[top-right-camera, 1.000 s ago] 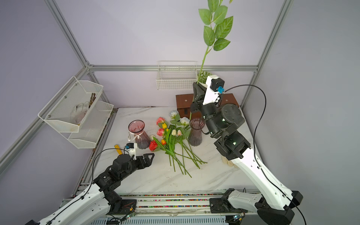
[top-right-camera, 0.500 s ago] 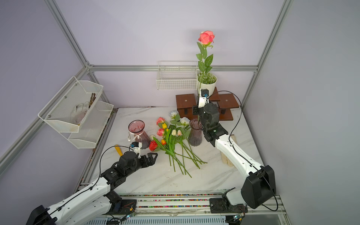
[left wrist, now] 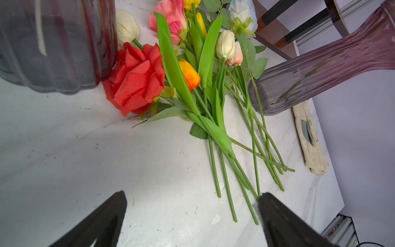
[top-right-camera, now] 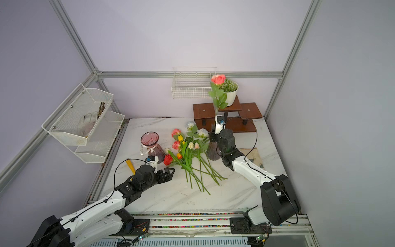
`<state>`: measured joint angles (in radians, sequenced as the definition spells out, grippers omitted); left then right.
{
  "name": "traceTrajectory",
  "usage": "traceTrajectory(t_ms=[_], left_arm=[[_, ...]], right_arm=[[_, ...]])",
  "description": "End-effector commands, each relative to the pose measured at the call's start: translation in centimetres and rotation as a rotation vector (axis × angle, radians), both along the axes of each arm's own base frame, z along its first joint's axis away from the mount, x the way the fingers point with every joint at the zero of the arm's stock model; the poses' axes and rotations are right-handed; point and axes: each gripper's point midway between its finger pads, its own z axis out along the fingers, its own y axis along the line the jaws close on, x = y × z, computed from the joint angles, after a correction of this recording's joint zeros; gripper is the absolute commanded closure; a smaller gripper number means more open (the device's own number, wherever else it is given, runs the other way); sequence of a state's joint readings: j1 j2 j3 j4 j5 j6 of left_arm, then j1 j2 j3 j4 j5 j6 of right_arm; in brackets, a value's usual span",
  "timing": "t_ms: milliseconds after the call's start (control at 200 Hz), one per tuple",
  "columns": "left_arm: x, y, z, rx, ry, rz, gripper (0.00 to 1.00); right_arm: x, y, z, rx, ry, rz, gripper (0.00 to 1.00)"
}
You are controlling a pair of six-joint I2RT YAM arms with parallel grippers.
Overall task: Arrange the flowers in different vases according to their variety
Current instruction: Insert the flower into the vase, then pick up the flower at the center of the board.
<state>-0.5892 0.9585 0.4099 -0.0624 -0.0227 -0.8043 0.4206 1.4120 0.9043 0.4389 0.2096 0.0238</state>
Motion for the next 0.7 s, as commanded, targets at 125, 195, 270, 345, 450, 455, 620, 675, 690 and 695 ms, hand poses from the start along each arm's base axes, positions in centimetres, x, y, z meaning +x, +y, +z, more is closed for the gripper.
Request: traceTrajectory(t_ms=[125, 195, 270, 345, 450, 455, 620, 675, 690, 695], left_arm=[[1.9, -0.4, 3.2, -0.022, -0.046, 0.032, 0.00], [2.0, -0.1, 4.1, -0.013, -0.052, 0.038, 0.00], [1.9, 0.6, 6.0, 0.008, -0.086, 0.043, 0.00], [1.4, 2.3, 7.6, 0.036, -0.123, 0.101, 0.00], [0.4, 4.5, 8.9, 0.042, -0.182, 0.170, 0.00], [0.3, 4.6, 8.9, 0.042, -0.183, 0.173, 0.00], [-1.1, 6.2, 8.0, 0.024, -0.187, 0.220, 0.00], [-1.4, 6.4, 7.3, 0.020, -0.178, 0.228, 0.00], [-1.4, 6.5, 7.1, 0.020, -0.174, 0.230, 0.00], [-1.4, 6.5, 7.0, 0.020, -0.173, 0.231, 0.00]], right_arm=[[-3.5, -0.2, 5.2, 0.093, 0.009, 0.073, 0.42], [-4.8, 0.7, 6.3, 0.098, 0.035, 0.149, 0.36], [-6.3, 1.3, 7.4, 0.133, 0.073, 0.216, 0.29], [-7.8, 2.3, 7.4, 0.168, 0.142, 0.291, 0.27], [-9.6, 4.3, 5.5, 0.196, 0.258, 0.410, 0.26], [-9.7, 4.4, 5.4, 0.197, 0.262, 0.415, 0.26], [-12.2, 7.9, -0.6, 0.116, 0.432, 0.500, 0.27], [-12.8, 8.9, -2.7, 0.077, 0.479, 0.508, 0.29], [-13.0, 9.1, -3.3, 0.067, 0.495, 0.508, 0.30], [-13.0, 9.2, -3.5, 0.064, 0.500, 0.507, 0.30]])
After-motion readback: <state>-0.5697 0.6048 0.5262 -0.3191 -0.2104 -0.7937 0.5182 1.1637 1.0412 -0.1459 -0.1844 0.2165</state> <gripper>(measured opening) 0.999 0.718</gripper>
